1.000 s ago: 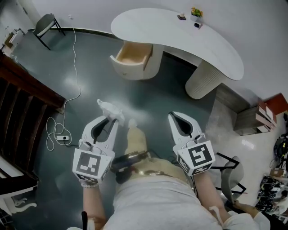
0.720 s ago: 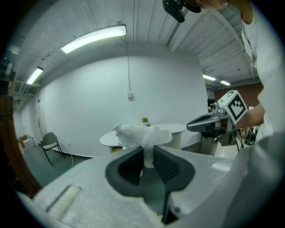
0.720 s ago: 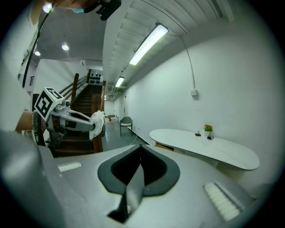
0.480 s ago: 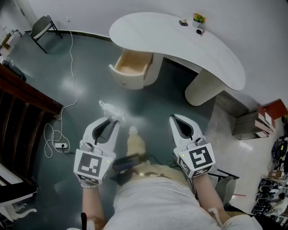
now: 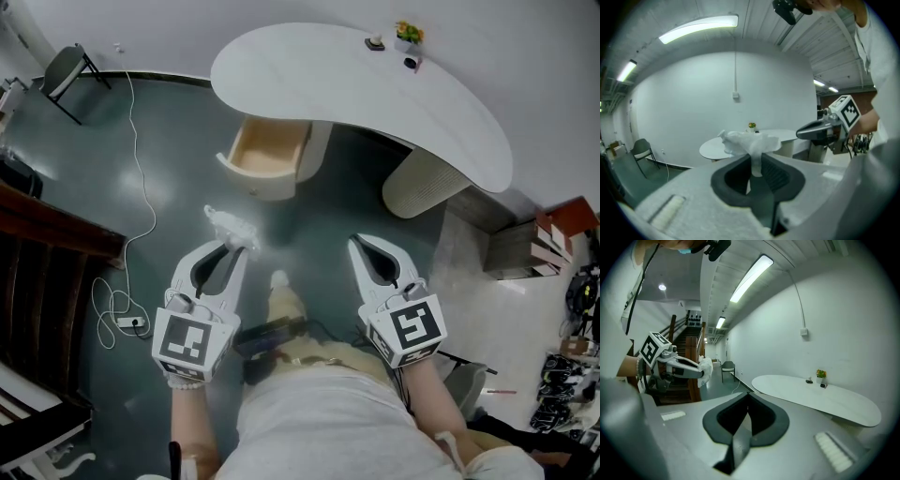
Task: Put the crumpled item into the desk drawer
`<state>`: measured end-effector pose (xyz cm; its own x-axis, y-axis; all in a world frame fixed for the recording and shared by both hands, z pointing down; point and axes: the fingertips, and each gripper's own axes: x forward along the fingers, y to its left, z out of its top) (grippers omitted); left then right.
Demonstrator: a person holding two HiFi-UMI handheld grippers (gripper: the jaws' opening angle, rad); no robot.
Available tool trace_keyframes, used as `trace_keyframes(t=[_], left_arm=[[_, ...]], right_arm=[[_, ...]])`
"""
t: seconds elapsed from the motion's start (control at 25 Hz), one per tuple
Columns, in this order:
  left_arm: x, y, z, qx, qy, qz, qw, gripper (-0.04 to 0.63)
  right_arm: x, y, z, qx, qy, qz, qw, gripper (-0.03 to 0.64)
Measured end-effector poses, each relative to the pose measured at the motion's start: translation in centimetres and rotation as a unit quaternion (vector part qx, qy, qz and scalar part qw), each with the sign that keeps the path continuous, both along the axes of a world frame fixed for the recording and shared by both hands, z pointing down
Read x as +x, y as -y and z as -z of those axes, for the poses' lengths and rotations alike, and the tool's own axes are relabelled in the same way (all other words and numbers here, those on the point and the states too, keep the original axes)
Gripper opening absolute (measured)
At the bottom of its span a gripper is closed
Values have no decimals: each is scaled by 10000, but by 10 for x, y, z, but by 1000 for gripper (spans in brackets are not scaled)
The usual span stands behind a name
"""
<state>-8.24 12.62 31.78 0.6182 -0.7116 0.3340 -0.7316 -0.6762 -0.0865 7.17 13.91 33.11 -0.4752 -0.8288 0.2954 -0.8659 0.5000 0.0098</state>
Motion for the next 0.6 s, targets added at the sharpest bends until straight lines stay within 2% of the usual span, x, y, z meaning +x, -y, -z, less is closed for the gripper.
trace_keyframes(t=[0.44, 0.6], left_arm=[[-21, 92, 2, -162, -18, -126, 9998, 58], [-28, 126, 6, -51, -61, -222, 9997, 58]], right_arm=[[-20, 87, 1, -117, -37, -146, 9998, 5], [-27, 118, 5, -120, -56, -210, 9997, 5]])
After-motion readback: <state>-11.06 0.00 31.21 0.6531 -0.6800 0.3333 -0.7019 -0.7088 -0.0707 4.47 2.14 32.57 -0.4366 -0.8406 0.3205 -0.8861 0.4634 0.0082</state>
